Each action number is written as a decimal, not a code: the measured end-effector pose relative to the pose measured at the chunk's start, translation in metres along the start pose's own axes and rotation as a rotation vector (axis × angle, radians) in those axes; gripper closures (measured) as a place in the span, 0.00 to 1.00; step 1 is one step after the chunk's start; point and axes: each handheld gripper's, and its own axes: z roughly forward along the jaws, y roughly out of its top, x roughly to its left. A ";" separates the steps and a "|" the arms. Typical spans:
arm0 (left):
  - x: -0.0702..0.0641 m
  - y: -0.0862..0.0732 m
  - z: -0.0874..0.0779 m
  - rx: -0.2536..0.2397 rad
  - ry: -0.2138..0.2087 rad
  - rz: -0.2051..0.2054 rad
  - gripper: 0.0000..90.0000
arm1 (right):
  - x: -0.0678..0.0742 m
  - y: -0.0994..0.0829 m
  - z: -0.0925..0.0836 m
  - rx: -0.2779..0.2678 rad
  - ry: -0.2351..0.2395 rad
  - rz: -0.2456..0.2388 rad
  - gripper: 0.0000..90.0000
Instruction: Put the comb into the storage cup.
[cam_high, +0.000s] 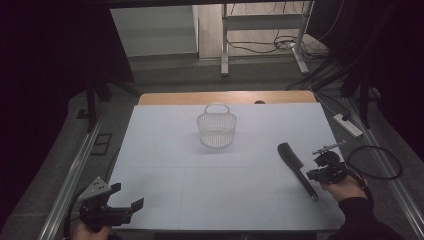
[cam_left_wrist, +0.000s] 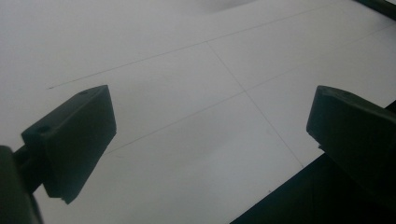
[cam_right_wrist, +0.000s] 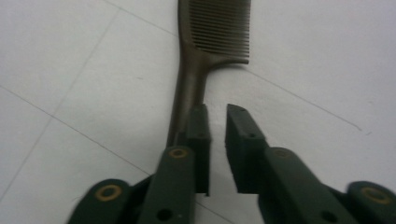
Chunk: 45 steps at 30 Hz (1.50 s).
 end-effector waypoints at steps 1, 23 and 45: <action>0.000 0.000 0.000 0.000 0.000 0.000 0.02 | 0.002 0.000 -0.003 -0.014 -0.007 -0.002 0.83; 0.000 0.000 0.000 0.001 -0.001 0.001 0.02 | 0.024 0.007 -0.018 -0.107 -0.024 -0.016 0.14; 0.001 0.000 0.000 0.005 -0.003 0.000 0.02 | 0.021 0.005 0.004 -0.055 -0.026 0.006 0.00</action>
